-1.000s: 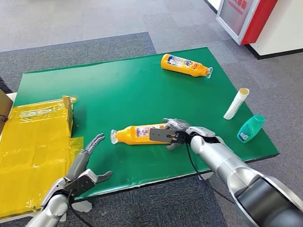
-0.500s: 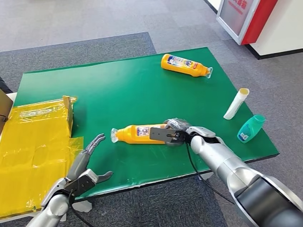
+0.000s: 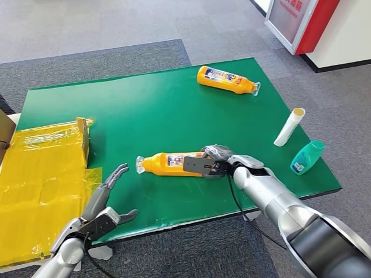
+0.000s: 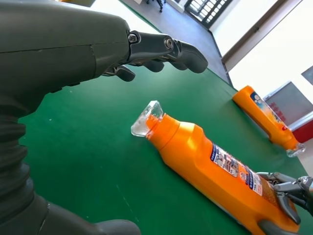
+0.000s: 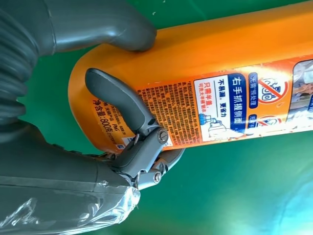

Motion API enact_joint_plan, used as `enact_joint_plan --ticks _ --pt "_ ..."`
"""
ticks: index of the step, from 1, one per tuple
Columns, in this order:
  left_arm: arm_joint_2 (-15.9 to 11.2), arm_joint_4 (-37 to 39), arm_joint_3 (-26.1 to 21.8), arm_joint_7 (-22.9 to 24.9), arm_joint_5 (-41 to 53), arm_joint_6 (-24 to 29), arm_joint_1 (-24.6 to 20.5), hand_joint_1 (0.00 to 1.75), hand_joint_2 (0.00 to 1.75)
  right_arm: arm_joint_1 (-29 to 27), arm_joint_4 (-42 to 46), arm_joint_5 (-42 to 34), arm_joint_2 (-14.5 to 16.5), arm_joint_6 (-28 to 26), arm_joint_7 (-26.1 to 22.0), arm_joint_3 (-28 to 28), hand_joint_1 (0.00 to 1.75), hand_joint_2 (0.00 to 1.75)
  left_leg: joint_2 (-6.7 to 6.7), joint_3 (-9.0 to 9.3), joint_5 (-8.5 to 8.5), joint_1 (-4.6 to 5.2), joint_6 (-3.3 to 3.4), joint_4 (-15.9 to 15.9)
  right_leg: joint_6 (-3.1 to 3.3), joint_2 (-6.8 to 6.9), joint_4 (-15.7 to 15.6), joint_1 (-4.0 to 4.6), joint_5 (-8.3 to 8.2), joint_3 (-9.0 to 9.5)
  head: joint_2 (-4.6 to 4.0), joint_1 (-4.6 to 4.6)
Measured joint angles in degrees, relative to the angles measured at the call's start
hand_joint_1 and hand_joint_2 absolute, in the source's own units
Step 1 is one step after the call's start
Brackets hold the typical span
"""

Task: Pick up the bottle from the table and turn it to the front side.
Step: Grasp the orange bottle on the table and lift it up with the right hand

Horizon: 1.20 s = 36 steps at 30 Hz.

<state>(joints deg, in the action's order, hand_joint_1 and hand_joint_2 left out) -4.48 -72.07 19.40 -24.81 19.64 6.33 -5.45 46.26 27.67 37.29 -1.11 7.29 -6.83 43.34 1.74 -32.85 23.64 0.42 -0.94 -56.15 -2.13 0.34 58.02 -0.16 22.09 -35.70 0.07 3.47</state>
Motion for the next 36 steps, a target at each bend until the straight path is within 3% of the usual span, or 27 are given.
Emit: enact_joint_plan --ticks 9,15,21,28,36 --pt "0.0 -0.6 -0.8 0.2 0.9 0.8 1.3 0.0 1.75 -1.1 4.3 0.0 -0.6 -4.2 -1.2 -0.3 1.75 1.75 0.0 -0.14 -0.02 0.0 0.0 0.0 0.0 -0.01 0.0 0.0 -0.01 -0.15 0.0 -0.01" --pt "0.8 -4.6 -4.7 -1.2 -1.9 3.0 5.3 0.0 1.75 -4.5 21.3 -4.9 -4.5 -4.7 -1.2 -4.1 1.75 1.75 0.0 -0.32 -0.01 0.0 0.0 0.0 0.0 0.01 0.0 0.01 0.0 -0.33 0.0 -0.01" --pt "3.6 -9.3 -10.9 -5.4 -14.0 2.5 8.3 0.0 1.75 -10.5 37.4 -11.8 -7.8 -5.4 -3.5 -9.7 1.75 1.75 -0.01 -0.44 0.0 0.0 0.0 0.0 0.0 0.02 0.0 0.0 0.01 -0.41 0.0 0.0" --pt "5.6 -11.0 -14.9 -6.0 -25.2 -5.3 8.0 0.0 1.75 -16.9 47.2 -22.0 -8.4 -2.7 -7.3 -14.3 1.75 1.75 -0.01 -0.46 0.0 0.0 0.0 0.0 0.0 0.02 0.0 0.02 0.0 -0.43 0.0 -0.01" --pt "5.1 -11.4 -13.5 -3.2 -33.1 -19.4 2.5 0.0 1.75 -20.6 47.3 -26.5 -7.0 -0.2 -11.3 -14.5 1.75 1.75 -0.01 -0.47 -0.05 -0.01 0.0 0.0 0.08 0.02 0.0 0.03 -0.07 -0.43 0.0 0.0"
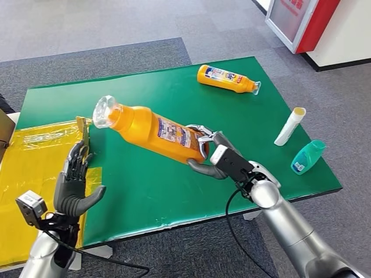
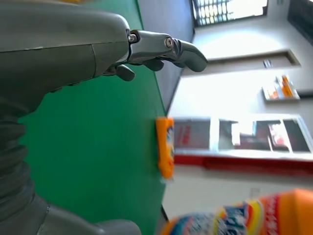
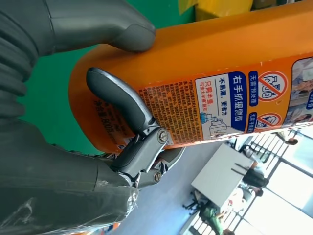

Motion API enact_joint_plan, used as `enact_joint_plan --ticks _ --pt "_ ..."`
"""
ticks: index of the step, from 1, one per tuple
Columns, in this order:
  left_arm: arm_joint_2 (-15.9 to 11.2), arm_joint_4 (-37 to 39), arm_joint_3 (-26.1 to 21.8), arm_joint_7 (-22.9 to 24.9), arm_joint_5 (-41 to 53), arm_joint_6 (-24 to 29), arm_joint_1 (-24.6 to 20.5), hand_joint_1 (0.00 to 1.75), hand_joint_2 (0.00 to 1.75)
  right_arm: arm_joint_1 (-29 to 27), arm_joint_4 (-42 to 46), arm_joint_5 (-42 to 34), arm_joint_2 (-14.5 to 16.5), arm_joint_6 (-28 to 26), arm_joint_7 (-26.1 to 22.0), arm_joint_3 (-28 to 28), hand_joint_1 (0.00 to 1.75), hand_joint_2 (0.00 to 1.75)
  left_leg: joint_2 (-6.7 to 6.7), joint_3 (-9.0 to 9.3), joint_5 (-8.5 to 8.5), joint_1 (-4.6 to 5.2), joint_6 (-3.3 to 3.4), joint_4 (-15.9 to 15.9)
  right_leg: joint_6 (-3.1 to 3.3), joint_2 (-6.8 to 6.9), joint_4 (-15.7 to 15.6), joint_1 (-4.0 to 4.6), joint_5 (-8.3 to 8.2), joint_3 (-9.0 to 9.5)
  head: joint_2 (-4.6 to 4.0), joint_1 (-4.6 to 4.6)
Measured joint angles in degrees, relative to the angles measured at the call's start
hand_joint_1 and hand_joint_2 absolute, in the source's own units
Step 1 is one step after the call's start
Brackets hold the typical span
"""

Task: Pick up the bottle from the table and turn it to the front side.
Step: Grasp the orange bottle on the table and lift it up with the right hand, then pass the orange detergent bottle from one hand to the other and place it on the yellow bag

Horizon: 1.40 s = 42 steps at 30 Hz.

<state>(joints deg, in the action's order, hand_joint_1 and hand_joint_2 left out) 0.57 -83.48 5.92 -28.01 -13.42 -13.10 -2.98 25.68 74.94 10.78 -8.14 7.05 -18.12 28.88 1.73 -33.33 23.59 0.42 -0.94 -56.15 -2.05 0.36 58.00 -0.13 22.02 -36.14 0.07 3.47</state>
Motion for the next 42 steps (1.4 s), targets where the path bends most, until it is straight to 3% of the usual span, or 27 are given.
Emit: enact_joint_plan --ticks 7,13,25,41,42 --pt "-2.4 0.0 5.5 2.5 -6.4 -15.4 -6.3 0.0 1.75 0.3 -5.6 0.3 3.3 0.8 -1.0 1.5 1.75 1.75 0.0 -0.01 -0.09 0.0 -0.01 0.0 0.05 0.0 0.0 0.0 -0.04 0.0 0.0 0.0" --pt "-3.5 0.0 8.8 5.0 -10.3 -19.4 -9.7 0.0 1.75 1.8 -11.5 2.0 5.7 0.5 -1.3 3.0 1.75 1.75 0.0 -0.01 -0.12 -0.01 -0.05 0.0 0.05 0.0 0.0 0.02 -0.04 -0.02 0.0 0.0" --pt "-3.2 0.0 10.8 8.0 -12.7 -13.8 -12.3 0.0 1.75 2.3 -16.7 7.0 8.4 -1.5 -0.7 6.5 1.75 1.75 0.0 -0.02 -0.13 -0.01 -0.05 0.0 0.06 0.0 0.0 0.02 -0.04 -0.04 0.0 -0.01" --pt "-1.1 0.0 10.3 8.4 -14.0 -6.9 -11.5 0.0 1.75 2.0 -15.5 8.6 8.7 -2.0 0.2 9.3 1.75 1.75 0.0 -0.04 -0.13 0.0 -0.05 0.0 0.06 0.0 0.0 0.02 -0.04 -0.05 0.0 -0.01" --pt "-1.1 0.0 10.3 8.9 -14.4 -7.2 -11.4 0.22 1.75 2.0 -15.2 8.7 8.7 -2.0 0.4 9.4 1.75 1.75 0.0 -0.04 -0.13 0.0 -0.05 0.0 0.06 0.0 0.0 0.02 -0.04 -0.05 0.0 -0.01"
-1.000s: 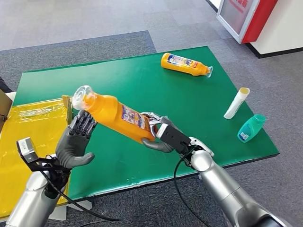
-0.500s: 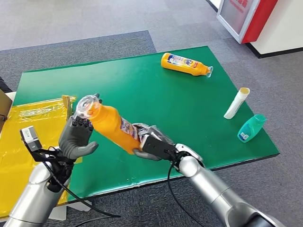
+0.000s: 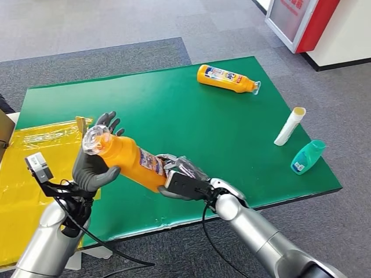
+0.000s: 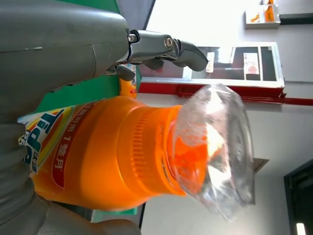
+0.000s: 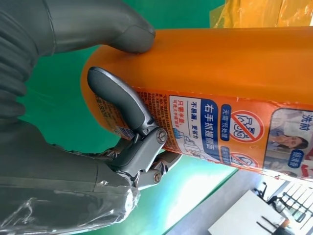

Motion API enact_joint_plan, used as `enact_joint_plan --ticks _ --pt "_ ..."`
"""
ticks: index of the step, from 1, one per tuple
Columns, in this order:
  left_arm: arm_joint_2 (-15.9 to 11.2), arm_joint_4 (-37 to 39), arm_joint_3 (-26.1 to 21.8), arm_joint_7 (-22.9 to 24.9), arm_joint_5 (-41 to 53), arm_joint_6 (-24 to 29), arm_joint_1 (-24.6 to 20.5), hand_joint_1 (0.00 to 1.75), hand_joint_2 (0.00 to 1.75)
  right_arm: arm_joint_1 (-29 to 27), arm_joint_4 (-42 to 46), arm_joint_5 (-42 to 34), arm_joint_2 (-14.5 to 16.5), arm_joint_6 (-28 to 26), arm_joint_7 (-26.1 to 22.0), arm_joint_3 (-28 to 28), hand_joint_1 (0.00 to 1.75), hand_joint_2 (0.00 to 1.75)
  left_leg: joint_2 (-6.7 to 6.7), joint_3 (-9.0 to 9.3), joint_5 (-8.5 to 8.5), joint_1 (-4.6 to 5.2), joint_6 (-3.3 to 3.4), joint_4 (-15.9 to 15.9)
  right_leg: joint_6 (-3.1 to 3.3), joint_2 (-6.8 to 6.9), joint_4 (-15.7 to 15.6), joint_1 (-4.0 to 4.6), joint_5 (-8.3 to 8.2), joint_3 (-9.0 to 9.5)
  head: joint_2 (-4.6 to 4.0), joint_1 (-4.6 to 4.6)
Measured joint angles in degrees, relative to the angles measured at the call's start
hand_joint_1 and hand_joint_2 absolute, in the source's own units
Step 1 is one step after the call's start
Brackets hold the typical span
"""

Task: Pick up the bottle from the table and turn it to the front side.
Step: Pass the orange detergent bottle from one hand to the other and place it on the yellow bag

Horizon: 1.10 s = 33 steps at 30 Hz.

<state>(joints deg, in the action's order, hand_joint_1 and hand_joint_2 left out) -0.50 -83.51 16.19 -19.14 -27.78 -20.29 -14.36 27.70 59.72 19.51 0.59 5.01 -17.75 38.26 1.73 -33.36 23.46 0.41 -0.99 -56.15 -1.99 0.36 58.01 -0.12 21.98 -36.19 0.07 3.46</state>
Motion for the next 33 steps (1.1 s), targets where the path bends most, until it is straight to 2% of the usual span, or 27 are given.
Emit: enact_joint_plan --ticks 3,4,8,12,16,20,21,25,27,31,33 --pt "-0.1 0.3 0.2 1.0 -1.0 -2.0 0.1 1.47 1.75 0.1 0.8 0.2 0.0 0.0 0.3 0.3 1.75 1.75 0.0 0.0 0.0 0.0 0.0 0.0 0.0 0.0 0.0 0.0 0.0 0.0 0.0 -0.01" --pt "-0.1 0.5 0.3 1.4 -1.1 -2.7 0.1 1.68 1.75 0.2 1.0 0.3 0.0 -0.1 0.4 0.4 1.75 1.75 0.0 0.0 0.0 0.0 0.0 0.0 0.0 0.0 0.0 0.0 0.0 0.0 0.0 -0.01" --pt "-0.6 1.4 1.3 2.8 -0.4 -4.5 -0.2 1.75 1.75 0.3 1.3 0.5 0.0 -0.3 0.5 0.5 1.75 1.75 0.0 0.0 0.0 0.0 0.0 0.0 0.0 0.0 0.0 0.0 0.0 0.0 0.0 -0.01" --pt "-1.1 2.3 2.0 3.2 0.1 -4.7 -0.9 1.65 1.75 0.3 1.3 0.6 -0.1 -0.3 0.7 0.7 1.75 1.75 0.0 -0.01 0.0 0.0 0.0 0.0 0.0 0.0 0.0 0.0 -0.01 0.0 0.0 0.0" --pt "-1.5 3.0 2.5 3.4 0.9 -4.9 -1.8 1.75 1.75 0.3 1.3 0.7 -0.2 -0.4 0.8 0.9 1.75 1.75 0.0 -0.02 -0.01 0.0 0.01 0.0 0.0 0.01 0.0 0.0 -0.01 0.0 0.0 -0.01" --pt "-2.4 3.7 4.0 3.6 3.5 -5.8 -3.6 1.75 1.75 0.3 1.3 0.9 -0.3 -0.3 0.8 1.0 1.75 1.75 -0.01 -0.04 -0.03 0.0 0.03 0.0 0.0 0.03 0.0 0.0 -0.02 0.01 0.0 -0.01" --pt "-2.6 3.8 4.4 3.6 4.0 -6.0 -4.0 1.75 1.75 0.3 1.3 1.0 -0.3 -0.3 0.8 1.0 1.7 1.75 -0.01 -0.04 -0.03 0.0 0.03 0.0 0.0 0.03 0.0 0.0 -0.02 0.01 0.0 0.0" --pt "-3.2 3.9 5.4 3.6 5.2 -5.7 -4.7 1.75 1.75 0.4 1.3 1.2 -0.4 -0.5 0.8 1.0 0.0 1.75 -0.01 -0.04 -0.03 0.0 0.03 0.0 0.0 0.03 0.0 0.0 -0.02 0.01 0.0 0.0" --pt "-3.5 4.0 6.0 3.6 8.1 -3.0 -4.5 1.75 1.75 0.7 1.4 1.4 -0.3 -1.5 0.9 1.0 0.0 1.75 -0.01 -0.03 -0.04 0.0 0.03 0.0 0.0 0.02 0.0 0.0 -0.02 -0.01 0.0 -0.01" --pt "-4.1 3.1 6.6 3.1 18.7 7.4 -4.0 1.75 1.75 1.3 1.5 2.1 -0.6 -4.6 1.8 0.4 0.0 1.75 0.0 -0.03 -0.05 0.0 0.03 0.0 0.0 0.02 0.0 0.01 -0.03 -0.04 0.0 0.01" --pt "-4.4 2.3 6.5 3.1 20.9 9.4 -4.0 1.75 1.75 1.2 1.5 2.2 -0.8 -5.0 2.0 0.0 0.0 1.75 0.0 -0.03 -0.05 0.0 0.03 0.0 0.01 0.02 0.0 0.01 -0.03 -0.03 0.0 -0.01"
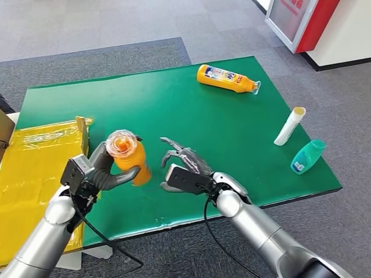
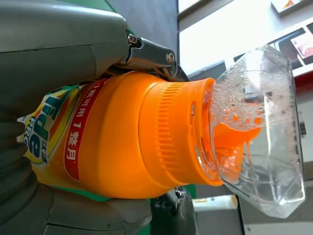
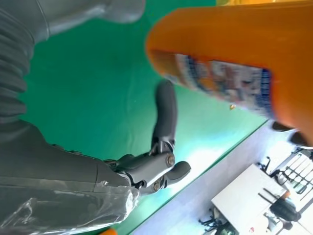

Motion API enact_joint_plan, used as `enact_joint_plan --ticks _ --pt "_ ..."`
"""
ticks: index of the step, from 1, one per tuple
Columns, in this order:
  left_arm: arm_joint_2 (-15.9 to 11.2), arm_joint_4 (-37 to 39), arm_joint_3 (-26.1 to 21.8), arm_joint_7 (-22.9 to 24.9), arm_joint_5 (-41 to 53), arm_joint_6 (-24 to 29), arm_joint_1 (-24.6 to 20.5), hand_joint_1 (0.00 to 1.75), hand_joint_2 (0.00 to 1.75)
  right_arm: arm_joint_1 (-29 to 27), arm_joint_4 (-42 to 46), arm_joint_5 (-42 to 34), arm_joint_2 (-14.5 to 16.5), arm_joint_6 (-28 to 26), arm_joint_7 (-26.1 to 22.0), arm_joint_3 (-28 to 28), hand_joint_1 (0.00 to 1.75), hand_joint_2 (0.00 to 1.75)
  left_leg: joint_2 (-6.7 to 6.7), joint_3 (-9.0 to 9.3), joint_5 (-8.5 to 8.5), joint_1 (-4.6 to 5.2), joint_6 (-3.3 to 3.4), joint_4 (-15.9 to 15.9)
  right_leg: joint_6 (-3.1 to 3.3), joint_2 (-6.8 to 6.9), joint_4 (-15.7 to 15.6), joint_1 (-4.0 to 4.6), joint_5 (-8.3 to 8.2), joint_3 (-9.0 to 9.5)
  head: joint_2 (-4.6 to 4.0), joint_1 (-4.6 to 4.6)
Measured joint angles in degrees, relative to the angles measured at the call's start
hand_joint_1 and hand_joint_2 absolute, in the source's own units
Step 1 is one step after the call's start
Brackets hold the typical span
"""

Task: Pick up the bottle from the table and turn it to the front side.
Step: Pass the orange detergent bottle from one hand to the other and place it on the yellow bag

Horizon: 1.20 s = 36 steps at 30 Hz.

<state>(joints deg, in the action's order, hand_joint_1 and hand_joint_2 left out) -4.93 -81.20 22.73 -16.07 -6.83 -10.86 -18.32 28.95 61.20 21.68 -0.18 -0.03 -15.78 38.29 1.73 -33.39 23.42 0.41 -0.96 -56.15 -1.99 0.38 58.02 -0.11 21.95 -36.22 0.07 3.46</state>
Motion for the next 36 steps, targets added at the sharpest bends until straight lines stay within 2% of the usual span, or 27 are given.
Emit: enact_joint_plan --ticks 4,7,11,14,18,30,33,36 --pt "-1.1 -1.5 0.0 0.0 5.4 3.0 -0.2 1.75 1.75 -0.2 0.0 0.2 -0.3 -0.5 0.2 -0.8 0.0 1.75 0.0 0.0 0.0 0.0 -0.01 0.0 0.0 0.0 0.0 0.0 0.0 -0.02 0.0 0.01" --pt "-3.7 -3.0 -0.3 1.1 11.4 4.5 -2.1 1.75 1.75 -0.9 0.0 0.0 -1.0 -1.4 0.1 -2.5 0.0 1.75 0.0 -0.01 -0.04 -0.01 -0.05 0.0 0.03 0.0 0.0 0.02 -0.02 -0.04 0.0 0.01" --pt "-8.9 -4.1 -1.6 5.6 13.8 -0.7 -9.1 1.75 1.75 -2.9 0.7 -0.3 -2.0 -1.6 -1.1 -5.8 0.0 1.75 0.0 -0.05 -0.13 -0.05 -0.17 0.0 0.16 -0.01 0.0 0.07 -0.14 -0.09 0.0 -0.01" --pt "-11.5 -4.4 -2.3 7.4 13.9 -2.8 -13.8 1.75 1.75 -3.9 1.2 -0.2 -2.4 -1.5 -1.5 -7.6 0.0 1.75 0.01 -0.05 -0.15 -0.06 -0.2 0.0 0.19 -0.02 0.0 0.08 -0.19 -0.11 0.0 -0.01" --pt "-13.0 -4.8 -2.4 7.9 14.1 -3.1 -15.9 1.75 1.75 -4.5 1.9 -0.1 -2.6 -1.2 -1.6 -8.9 0.0 1.75 0.01 -0.06 -0.16 -0.06 -0.2 0.0 0.19 -0.02 0.0 0.08 -0.19 -0.11 0.0 0.01" --pt "-14.3 -5.1 -2.3 8.2 15.4 -3.2 -16.5 1.75 1.75 -5.0 2.4 0.0 -2.6 -1.1 -1.7 -10.0 0.0 1.75 0.01 -0.06 -0.17 -0.06 -0.21 0.0 0.19 -0.02 0.0 0.08 -0.19 -0.14 0.0 0.0" --pt "-15.7 -5.1 -1.4 10.9 18.9 -5.2 -18.7 1.75 1.75 -5.5 2.7 0.0 -2.6 -1.1 -1.7 -10.6 0.0 1.75 0.01 -0.11 -0.2 -0.06 -0.24 0.0 0.23 -0.02 0.0 0.11 -0.23 -0.21 0.0 -0.01" --pt "-19.2 -4.8 1.4 15.7 22.6 -10.2 -23.8 1.75 1.75 -7.2 3.7 0.0 -2.8 -1.2 -1.7 -12.1 0.0 1.75 0.02 -0.23 -0.24 -0.08 -0.25 0.0 0.27 -0.03 0.0 0.13 -0.3 -0.33 0.0 0.0"
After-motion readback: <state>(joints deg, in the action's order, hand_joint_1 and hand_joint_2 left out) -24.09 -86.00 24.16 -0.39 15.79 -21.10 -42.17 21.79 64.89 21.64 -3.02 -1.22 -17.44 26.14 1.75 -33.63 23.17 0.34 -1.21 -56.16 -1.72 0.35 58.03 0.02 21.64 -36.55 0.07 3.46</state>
